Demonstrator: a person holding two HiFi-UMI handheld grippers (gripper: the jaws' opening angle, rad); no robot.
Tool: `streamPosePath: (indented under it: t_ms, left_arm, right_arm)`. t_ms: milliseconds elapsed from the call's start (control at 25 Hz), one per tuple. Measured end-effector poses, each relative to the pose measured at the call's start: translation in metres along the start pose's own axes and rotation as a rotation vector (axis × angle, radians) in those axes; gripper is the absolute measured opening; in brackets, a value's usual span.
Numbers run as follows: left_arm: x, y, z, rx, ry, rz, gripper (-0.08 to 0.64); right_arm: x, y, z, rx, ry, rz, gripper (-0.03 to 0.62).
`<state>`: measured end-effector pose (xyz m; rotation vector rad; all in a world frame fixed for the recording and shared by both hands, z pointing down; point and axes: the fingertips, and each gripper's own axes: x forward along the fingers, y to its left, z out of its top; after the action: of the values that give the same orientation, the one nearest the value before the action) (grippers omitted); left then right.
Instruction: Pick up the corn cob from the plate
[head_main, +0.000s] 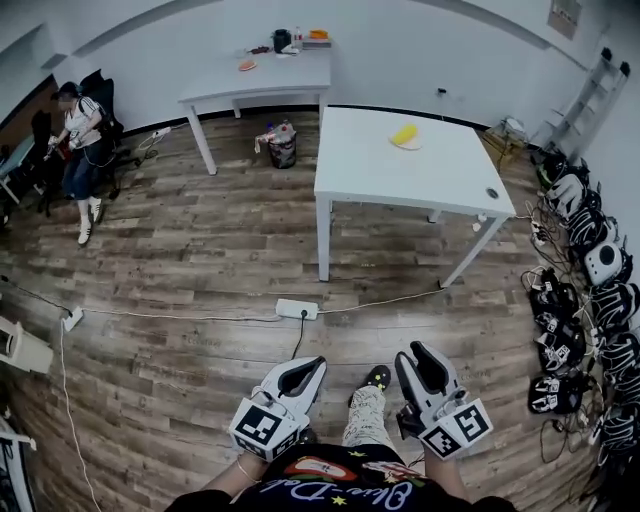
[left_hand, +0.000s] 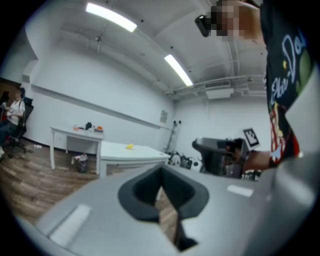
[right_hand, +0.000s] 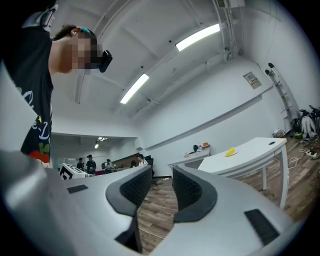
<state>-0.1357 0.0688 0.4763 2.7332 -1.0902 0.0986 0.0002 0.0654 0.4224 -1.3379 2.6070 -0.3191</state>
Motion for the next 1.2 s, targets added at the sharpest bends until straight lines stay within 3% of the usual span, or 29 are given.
streamPosePath:
  t_ms: [160, 280, 480, 680, 920, 1080, 1200]
  left_arm:
    - [0.097, 0.038, 0.033, 0.044, -0.016, 0.060, -0.003]
    - [0.169, 0.055, 0.065, 0.036, -0.047, 0.093, -0.003]
    - [0.248, 0.046, 0.083, 0.097, -0.045, 0.068, -0.003]
    - [0.305, 0.063, 0.094, 0.110, -0.008, 0.048, -0.003]
    - [0.411, 0.102, 0.110, 0.073, -0.060, 0.008, -0.003]
    - [0.496, 0.140, 0.125, 0.053, -0.099, -0.053, -0.003]
    - [0.552, 0.176, 0.143, 0.048, -0.122, -0.086, -0.003]
  right_arm:
    - [0.057, -0.092, 0.032, 0.007, -0.038, 0.072, 0.130]
    - [0.093, -0.148, 0.065, -0.007, -0.044, 0.136, 0.141]
    - [0.118, -0.203, 0.107, -0.102, -0.090, 0.253, 0.144]
    - [0.147, -0.262, 0.107, -0.067, -0.066, 0.251, 0.158]
    - [0.182, -0.344, 0.121, -0.080, -0.072, 0.182, 0.164]
    - [0.231, -0.398, 0.130, -0.173, -0.012, 0.204, 0.173]
    - [0.283, -0.438, 0.138, -0.262, 0.049, 0.265, 0.194]
